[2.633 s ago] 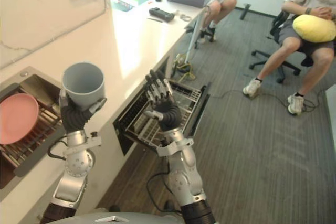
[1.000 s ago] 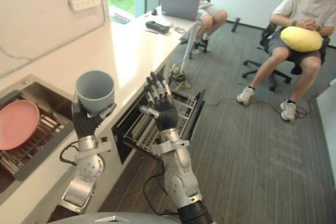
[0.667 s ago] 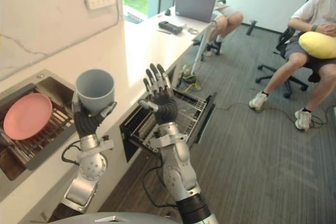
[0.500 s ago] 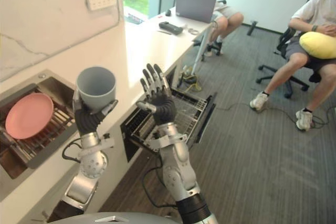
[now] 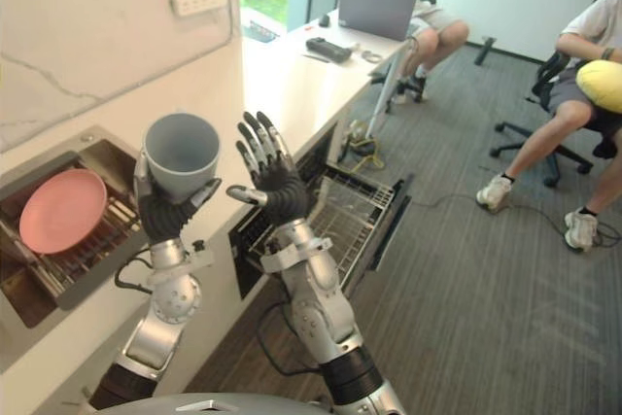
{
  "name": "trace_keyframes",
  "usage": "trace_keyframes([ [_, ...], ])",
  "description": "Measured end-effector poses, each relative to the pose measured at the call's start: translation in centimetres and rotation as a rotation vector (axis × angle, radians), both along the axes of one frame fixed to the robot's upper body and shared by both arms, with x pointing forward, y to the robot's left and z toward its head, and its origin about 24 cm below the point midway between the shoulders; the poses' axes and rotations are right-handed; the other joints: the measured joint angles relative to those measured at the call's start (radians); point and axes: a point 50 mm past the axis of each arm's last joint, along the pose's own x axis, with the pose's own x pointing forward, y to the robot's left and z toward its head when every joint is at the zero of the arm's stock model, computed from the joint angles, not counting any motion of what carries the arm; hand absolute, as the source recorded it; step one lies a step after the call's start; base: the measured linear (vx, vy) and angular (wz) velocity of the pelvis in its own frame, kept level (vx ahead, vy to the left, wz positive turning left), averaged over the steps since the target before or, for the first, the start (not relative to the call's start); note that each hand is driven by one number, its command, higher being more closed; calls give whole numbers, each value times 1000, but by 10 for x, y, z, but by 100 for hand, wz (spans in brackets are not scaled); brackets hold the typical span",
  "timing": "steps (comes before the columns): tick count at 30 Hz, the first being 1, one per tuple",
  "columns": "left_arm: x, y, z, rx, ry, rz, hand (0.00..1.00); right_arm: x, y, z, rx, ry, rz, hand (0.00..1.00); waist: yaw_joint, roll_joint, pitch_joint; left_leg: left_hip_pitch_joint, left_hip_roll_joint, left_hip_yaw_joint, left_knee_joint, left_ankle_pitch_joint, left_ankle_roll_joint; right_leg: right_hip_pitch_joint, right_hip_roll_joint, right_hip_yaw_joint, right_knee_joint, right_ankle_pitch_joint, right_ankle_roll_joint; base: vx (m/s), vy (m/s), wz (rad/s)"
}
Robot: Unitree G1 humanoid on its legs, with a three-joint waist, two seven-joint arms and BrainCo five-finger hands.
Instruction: Walk over to the sink, pick up the cup, carry it to the dishwasher, place the cup inside the dishwasher, then close the dishwasher door
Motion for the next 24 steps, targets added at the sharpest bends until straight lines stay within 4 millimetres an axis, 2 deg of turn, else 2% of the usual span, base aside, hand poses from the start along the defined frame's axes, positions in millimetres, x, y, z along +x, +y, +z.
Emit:
trace_keyframes([
  [8, -1, -3, 1, 33, -12, 4, 100, 4, 6, -7, -28, 67, 11, 0, 3, 2, 8, 1, 0, -4, -3, 6, -1, 1, 0, -4, 5, -1, 0, -33, -7, 2],
  [16, -1, -5, 1, 91, -18, 31, 100, 7, 20, 7, -75, -4, 50, 0, 8, 2, 21, 2, -2, -23, -21, 22, -2, 5, -1, -26, 3, -1, 0, -24, -11, 7],
  [24, 0, -3, -4, 110, 7, 92, 100, 7, 25, 6, -97, -4, 75, 0, 11, -1, 25, 5, -5, -25, -33, 29, -1, 4, -1, -27, 2, -1, 0, 0, 0, 0],
])
